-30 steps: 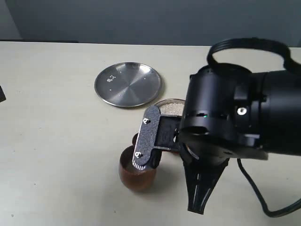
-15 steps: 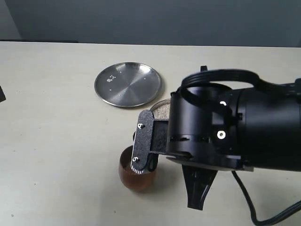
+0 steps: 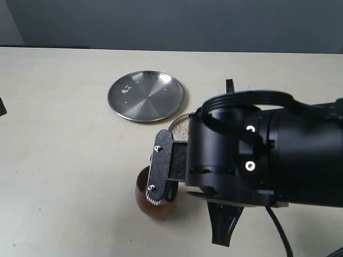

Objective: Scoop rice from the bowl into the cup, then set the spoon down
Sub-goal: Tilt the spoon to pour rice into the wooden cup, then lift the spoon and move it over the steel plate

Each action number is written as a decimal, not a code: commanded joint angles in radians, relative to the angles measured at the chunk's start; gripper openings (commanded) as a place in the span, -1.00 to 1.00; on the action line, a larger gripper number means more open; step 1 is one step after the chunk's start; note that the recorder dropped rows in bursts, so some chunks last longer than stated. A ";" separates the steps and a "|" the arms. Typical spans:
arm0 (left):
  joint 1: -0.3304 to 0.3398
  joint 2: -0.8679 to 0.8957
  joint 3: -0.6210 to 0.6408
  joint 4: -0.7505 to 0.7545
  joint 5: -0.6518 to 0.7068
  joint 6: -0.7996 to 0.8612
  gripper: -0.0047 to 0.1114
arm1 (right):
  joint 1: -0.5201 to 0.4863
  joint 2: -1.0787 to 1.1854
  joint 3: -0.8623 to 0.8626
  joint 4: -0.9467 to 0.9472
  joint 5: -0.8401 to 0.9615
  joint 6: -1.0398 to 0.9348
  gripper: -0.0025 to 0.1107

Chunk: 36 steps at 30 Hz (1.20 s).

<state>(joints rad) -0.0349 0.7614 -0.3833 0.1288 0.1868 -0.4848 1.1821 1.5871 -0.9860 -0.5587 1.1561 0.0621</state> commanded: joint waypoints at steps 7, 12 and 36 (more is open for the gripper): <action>0.003 0.002 -0.006 0.002 -0.007 -0.001 -0.91 | 0.007 -0.001 0.004 -0.015 0.005 0.006 -0.97; 0.003 0.002 -0.006 0.002 -0.007 -0.001 -0.91 | 0.007 -0.001 0.003 -0.019 -0.015 0.045 -0.97; 0.003 0.002 -0.006 0.002 -0.007 -0.001 -0.91 | -0.354 -0.019 -0.144 0.028 -0.495 0.476 -0.97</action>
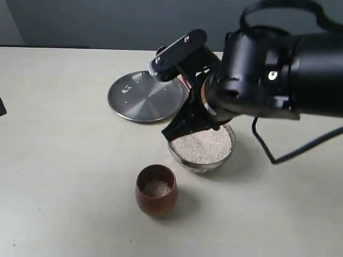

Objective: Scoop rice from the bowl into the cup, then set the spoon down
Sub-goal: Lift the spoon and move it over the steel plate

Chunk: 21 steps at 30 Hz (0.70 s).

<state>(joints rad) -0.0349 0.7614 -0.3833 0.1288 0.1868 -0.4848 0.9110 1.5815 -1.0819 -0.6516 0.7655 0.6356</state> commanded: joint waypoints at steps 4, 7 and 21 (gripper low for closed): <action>0.003 0.002 -0.006 0.002 -0.007 -0.001 -0.91 | -0.157 0.001 -0.093 0.229 -0.201 -0.180 -0.97; 0.003 0.002 -0.006 0.002 -0.007 -0.001 -0.91 | -0.212 0.037 -0.120 0.311 -0.266 -0.229 -0.97; 0.003 0.002 -0.006 0.002 -0.007 -0.001 -0.91 | -0.253 0.408 -0.419 0.445 -0.384 -0.355 -0.97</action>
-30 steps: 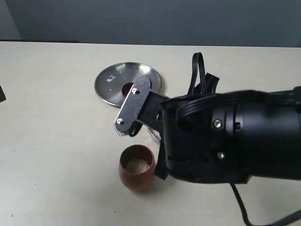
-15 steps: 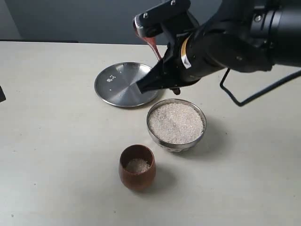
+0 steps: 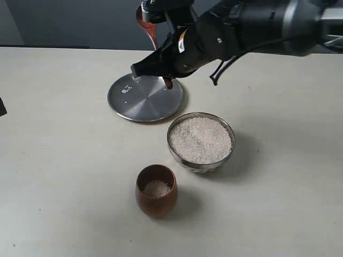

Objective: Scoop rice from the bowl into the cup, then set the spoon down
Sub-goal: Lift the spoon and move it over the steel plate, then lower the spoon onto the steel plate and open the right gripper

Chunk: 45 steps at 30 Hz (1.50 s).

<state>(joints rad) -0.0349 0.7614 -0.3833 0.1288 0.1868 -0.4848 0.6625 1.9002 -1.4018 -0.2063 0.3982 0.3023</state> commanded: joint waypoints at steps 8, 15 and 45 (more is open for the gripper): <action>0.003 0.002 -0.006 0.002 -0.007 -0.001 -0.91 | -0.005 0.245 -0.278 0.118 0.078 -0.065 -0.97; 0.003 0.002 -0.006 0.002 -0.007 -0.001 -0.91 | -0.015 0.326 -0.368 0.323 0.195 -0.206 -0.97; 0.003 0.002 -0.006 0.002 -0.007 -0.001 -0.91 | -0.034 0.448 -0.413 0.206 0.173 -0.126 -0.23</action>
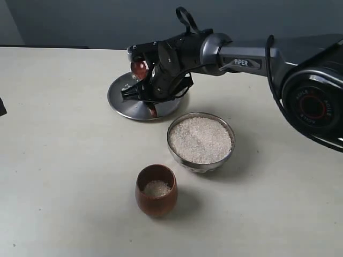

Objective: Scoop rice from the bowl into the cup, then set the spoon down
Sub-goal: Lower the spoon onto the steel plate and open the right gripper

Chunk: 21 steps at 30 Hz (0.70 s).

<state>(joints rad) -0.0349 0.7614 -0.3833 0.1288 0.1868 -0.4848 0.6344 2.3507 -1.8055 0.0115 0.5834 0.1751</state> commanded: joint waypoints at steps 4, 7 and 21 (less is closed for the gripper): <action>0.003 0.002 -0.006 0.002 -0.007 -0.001 -0.91 | -0.006 -0.002 -0.009 -0.017 -0.014 0.001 -0.22; 0.003 0.002 -0.006 0.002 -0.005 -0.001 -0.91 | -0.006 -0.009 -0.009 -0.036 -0.018 0.001 -0.22; 0.003 0.002 -0.006 0.002 -0.005 -0.001 -0.91 | -0.006 -0.162 -0.009 -0.105 0.126 0.001 -0.25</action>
<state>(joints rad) -0.0349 0.7614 -0.3833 0.1288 0.1868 -0.4848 0.6344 2.2176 -1.8055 -0.0621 0.6627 0.1775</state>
